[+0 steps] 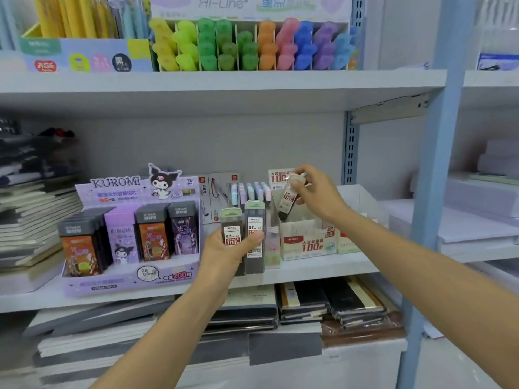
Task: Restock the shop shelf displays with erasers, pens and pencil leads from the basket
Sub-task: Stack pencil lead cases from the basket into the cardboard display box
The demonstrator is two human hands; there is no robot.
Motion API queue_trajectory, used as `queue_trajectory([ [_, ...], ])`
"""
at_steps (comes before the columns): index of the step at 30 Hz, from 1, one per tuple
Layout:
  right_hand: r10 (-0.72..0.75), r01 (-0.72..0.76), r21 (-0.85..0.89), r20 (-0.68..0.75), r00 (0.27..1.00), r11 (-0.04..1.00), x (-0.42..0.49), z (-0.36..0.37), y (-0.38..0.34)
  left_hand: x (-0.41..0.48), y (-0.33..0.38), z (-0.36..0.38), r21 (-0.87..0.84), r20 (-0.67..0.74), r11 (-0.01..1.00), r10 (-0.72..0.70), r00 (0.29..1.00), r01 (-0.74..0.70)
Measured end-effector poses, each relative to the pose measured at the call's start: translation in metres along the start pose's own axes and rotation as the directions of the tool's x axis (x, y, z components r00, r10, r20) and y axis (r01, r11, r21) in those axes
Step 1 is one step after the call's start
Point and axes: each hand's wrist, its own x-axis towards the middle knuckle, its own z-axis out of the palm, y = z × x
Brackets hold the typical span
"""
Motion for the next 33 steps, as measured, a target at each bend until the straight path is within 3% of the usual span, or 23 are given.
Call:
queue_trajectory([
  [6, 0.034, 0.017, -0.214, 0.232, 0.972, 0.977, 0.010, 0.015, 0.011, 0.009, 0.001, -0.008, -0.026, 0.017, 0.999, -0.021, 1.000, 0.021],
  [9, 0.003, 0.036, -0.236, 0.163, 0.987, 0.971, 0.007, 0.014, 0.007, 0.008, 0.002, -0.009, -0.045, 0.026, 0.998, -0.038, 0.999, 0.039],
  [11, -0.071, 0.077, -0.167, 0.043, 0.997, 0.983, -0.001, 0.009, -0.002, 0.005, 0.004, -0.007, -0.052, 0.038, 0.997, -0.053, 0.998, 0.055],
  [13, -0.112, 0.112, 0.020, -0.029, 0.993, 0.993, -0.014, 0.001, -0.016, 0.001, 0.005, -0.003, -0.058, 0.051, 0.996, -0.070, 0.996, 0.073],
  [16, -0.084, 0.050, 0.247, 0.129, 0.988, 0.968, -0.039, -0.007, -0.035, -0.003, 0.007, 0.006, -0.026, 0.068, 0.994, -0.106, 0.992, 0.108],
  [18, -0.070, 0.008, 0.200, 0.303, 0.951, 0.980, -0.053, -0.009, -0.040, -0.008, 0.010, 0.016, -0.009, 0.088, 0.994, -0.108, 0.990, 0.109],
  [20, -0.070, 0.002, 0.182, 0.366, 0.928, 0.983, -0.062, -0.010, -0.041, -0.013, 0.013, 0.025, -0.017, 0.128, 0.995, -0.092, 0.987, 0.095],
  [23, -0.081, -0.005, 0.266, 0.313, 0.946, 0.964, -0.067, -0.023, -0.041, -0.020, 0.019, 0.031, -0.108, 0.208, 0.984, -0.121, 0.971, 0.145],
  [26, -0.066, -0.049, 0.372, 0.291, 0.954, 0.927, -0.068, -0.040, -0.042, -0.018, 0.021, 0.035, -0.182, 0.130, 0.955, -0.211, 0.969, 0.233],
  [28, -0.076, -0.050, 0.392, 0.299, 0.951, 0.919, -0.070, -0.047, -0.043, -0.019, 0.020, 0.038, -0.120, 0.076, 0.974, -0.183, 0.980, 0.191],
  [33, -0.116, 0.038, 0.325, 0.226, 0.967, 0.945, -0.077, -0.045, -0.048, -0.025, 0.020, 0.050, -0.055, 0.157, 0.997, -0.052, 0.986, 0.061],
])
